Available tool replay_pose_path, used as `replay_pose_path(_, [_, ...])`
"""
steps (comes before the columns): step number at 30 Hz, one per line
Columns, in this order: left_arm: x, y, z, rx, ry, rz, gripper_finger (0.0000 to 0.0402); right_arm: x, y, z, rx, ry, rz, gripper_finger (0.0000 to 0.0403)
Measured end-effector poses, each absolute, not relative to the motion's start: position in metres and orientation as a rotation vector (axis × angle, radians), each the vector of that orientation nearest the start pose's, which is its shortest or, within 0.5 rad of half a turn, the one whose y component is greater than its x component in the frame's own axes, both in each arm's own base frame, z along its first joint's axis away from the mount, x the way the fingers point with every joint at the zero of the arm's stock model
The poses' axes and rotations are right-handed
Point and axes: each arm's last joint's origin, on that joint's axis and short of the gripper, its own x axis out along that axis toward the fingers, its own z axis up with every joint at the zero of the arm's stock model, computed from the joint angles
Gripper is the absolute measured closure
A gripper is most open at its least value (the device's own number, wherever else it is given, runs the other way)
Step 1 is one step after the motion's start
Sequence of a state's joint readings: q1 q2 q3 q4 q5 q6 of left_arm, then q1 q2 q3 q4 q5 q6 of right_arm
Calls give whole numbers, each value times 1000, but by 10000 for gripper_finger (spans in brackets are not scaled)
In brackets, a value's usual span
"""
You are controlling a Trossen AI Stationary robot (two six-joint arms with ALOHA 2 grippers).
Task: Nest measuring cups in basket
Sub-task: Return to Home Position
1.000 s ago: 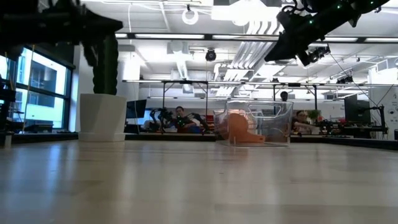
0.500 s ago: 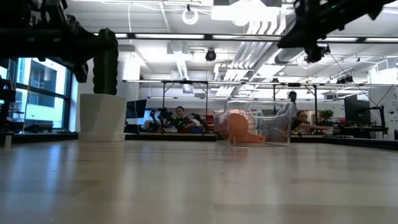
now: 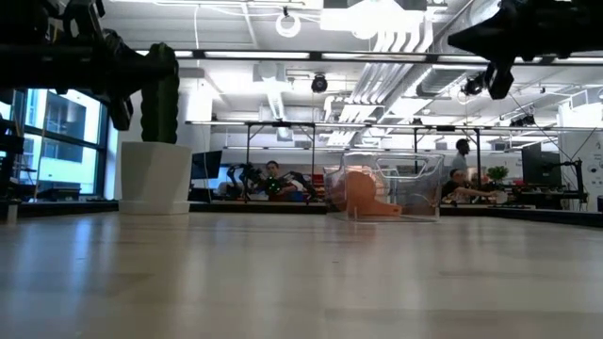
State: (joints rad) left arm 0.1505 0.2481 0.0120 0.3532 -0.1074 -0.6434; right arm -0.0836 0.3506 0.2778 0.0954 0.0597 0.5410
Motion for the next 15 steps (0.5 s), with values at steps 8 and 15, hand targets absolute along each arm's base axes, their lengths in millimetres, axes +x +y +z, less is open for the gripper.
replay_pose_path(8, [106,19,174,-639,-127,234,401,120,9,192,478,-68,-124,403])
replay_pose_path(15, [99,17,166,-635,-41,200,402,107,3,174,526,-78,-86,403])
